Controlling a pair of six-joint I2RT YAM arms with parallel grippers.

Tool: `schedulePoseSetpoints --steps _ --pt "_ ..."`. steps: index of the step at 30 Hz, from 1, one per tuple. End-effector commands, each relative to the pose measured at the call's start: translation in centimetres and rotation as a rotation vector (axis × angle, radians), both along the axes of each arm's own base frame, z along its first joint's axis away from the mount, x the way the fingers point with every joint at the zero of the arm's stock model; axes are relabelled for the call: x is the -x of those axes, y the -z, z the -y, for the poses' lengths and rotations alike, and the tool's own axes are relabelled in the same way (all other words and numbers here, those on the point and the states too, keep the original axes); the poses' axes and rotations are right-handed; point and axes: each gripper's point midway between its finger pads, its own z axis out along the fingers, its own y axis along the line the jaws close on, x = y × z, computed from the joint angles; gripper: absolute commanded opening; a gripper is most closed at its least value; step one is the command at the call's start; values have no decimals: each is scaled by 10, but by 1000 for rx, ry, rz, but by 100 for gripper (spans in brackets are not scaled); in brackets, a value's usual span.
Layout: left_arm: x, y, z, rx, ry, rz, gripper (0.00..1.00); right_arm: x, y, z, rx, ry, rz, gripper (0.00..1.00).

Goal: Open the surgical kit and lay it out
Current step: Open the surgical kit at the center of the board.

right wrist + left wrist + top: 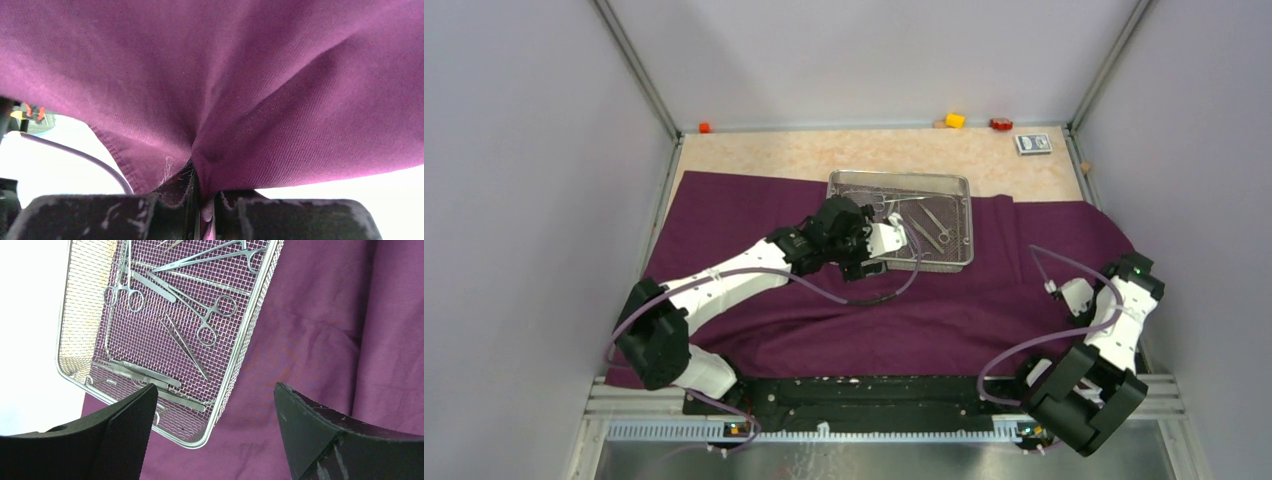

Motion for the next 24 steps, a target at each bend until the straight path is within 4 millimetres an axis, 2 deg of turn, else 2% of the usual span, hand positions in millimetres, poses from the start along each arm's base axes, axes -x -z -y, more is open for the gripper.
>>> schedulePoseSetpoints --steps 1,6,9,11,12,14,16,18,21,24 --pt "-5 -16 -7 22 -27 48 91 3 -15 26 129 -13 -54 10" --pt "-14 -14 -18 20 -78 40 92 -11 -29 47 187 12 -62 21" --pt "-22 -11 -26 20 -116 29 94 -18 -34 57 212 17 -59 52" --pt "-29 -8 -34 22 -151 15 95 -30 -39 62 214 20 -17 67" --pt "-33 -7 -39 26 -173 4 96 -39 -43 64 205 23 19 71" --pt "-44 -6 -52 49 -225 -25 97 -59 -49 63 154 33 98 79" --pt "-57 -5 -67 88 -281 -67 99 -85 -58 58 88 49 200 80" --pt "-74 -3 -91 127 -365 -110 99 -117 -68 49 10 66 320 80" --pt "-96 0 -118 195 -466 -163 99 -171 -79 23 -141 70 494 79" --pt "-118 9 -139 243 -560 -216 99 -220 -78 -13 -273 55 608 77"
